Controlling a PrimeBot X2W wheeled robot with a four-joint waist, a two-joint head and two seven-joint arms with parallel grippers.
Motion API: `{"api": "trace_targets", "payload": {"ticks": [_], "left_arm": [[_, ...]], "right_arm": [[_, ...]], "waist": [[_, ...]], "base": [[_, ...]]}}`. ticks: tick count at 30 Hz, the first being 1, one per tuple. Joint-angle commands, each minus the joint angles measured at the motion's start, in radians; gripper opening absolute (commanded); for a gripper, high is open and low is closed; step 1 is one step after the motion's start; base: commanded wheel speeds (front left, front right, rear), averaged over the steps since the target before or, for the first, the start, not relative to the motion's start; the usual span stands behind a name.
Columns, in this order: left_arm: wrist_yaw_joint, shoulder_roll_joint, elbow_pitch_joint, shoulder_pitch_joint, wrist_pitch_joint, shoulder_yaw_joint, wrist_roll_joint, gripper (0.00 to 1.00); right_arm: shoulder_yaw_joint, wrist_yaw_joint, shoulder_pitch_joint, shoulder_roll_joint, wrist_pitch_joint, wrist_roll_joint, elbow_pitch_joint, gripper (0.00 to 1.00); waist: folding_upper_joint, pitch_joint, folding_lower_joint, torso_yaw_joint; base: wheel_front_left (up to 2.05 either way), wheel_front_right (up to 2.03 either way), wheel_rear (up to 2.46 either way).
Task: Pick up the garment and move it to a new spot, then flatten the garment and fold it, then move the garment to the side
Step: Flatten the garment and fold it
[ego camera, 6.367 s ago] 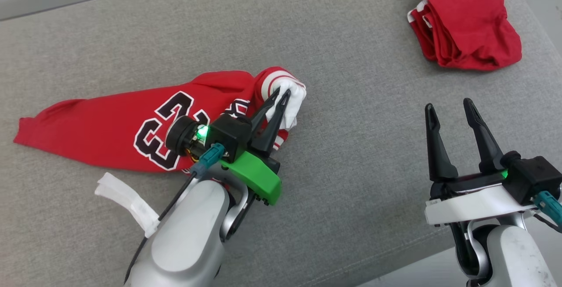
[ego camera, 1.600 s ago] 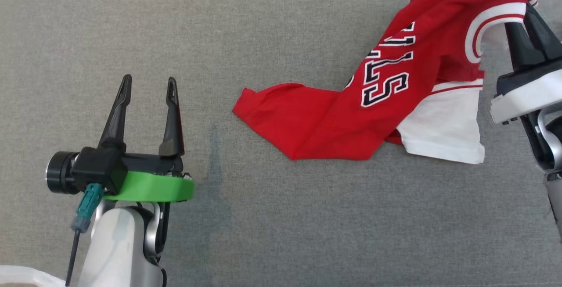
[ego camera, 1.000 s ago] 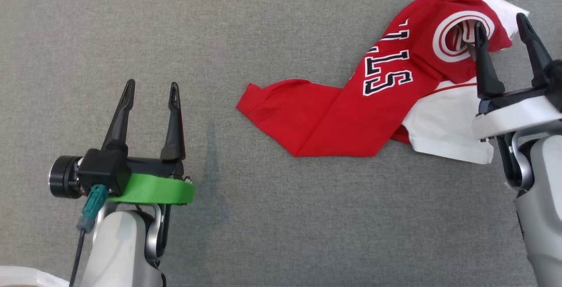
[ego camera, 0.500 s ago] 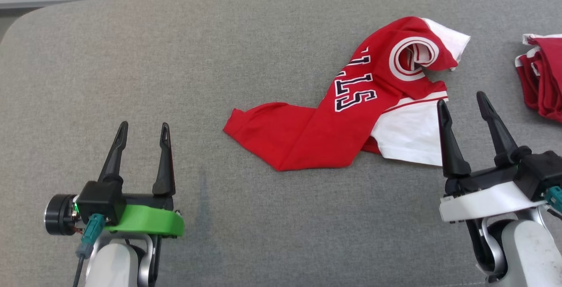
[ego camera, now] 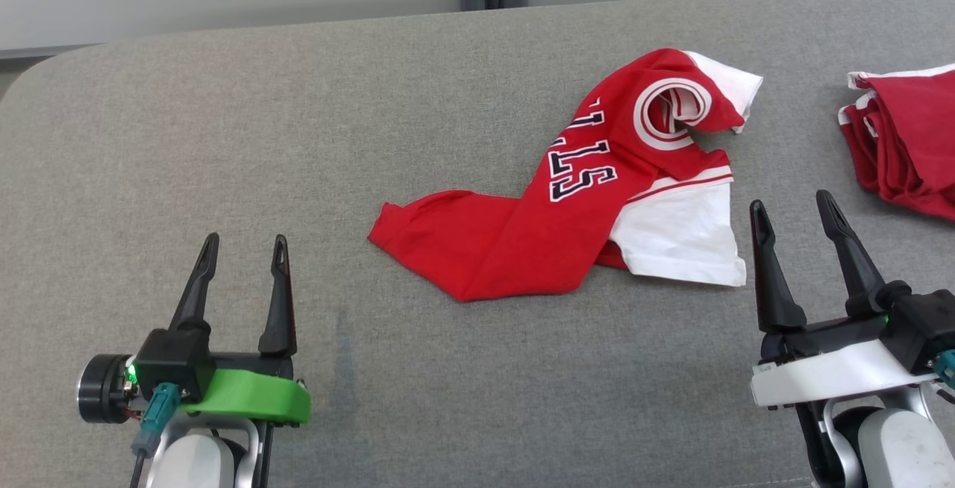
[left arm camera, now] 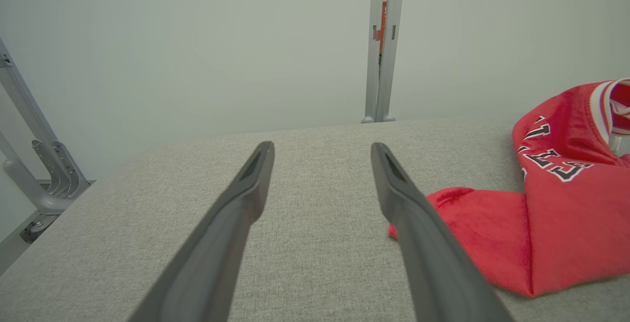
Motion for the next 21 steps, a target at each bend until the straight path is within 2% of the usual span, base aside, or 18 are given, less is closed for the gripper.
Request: {"api": "trace_targets", "payload": {"ticks": [1,6,10,17,21], "left_arm": [[0.004,0.009,-0.001,0.009,-0.002,-0.002,-0.003,1.00],[0.002,0.013,-0.020,-0.019,-0.002,-0.015,0.012,1.00],[-0.026,0.005,0.005,-0.069,0.018,-0.061,0.001,1.00],[-0.058,-0.004,0.116,-0.197,0.170,-0.156,-0.040,1.00],[-0.069,0.014,0.211,-0.269,0.236,-0.198,-0.063,1.00]], "right_arm": [[-0.003,-0.002,0.012,0.003,0.002,-0.006,-0.008,1.00],[-0.006,-0.002,0.002,0.003,0.004,-0.006,-0.016,1.00],[-0.006,-0.002,-0.009,0.003,0.010,-0.006,-0.025,1.00],[0.017,-0.002,-0.053,-0.005,0.007,0.008,-0.023,1.00],[0.026,-0.002,-0.075,-0.004,-0.005,0.017,-0.007,1.00]], "waist": [[0.0000,0.002,0.0000,0.001],[0.0000,0.014,0.0000,0.002],[0.0000,0.043,0.0000,0.002],[0.0000,0.132,0.0000,-0.039],[0.0000,0.171,0.0000,-0.065]], "base": [[0.00,0.00,0.00],[0.00,0.00,0.00],[0.00,0.00,0.00],[0.00,0.00,0.00],[0.00,0.00,0.00]]}}
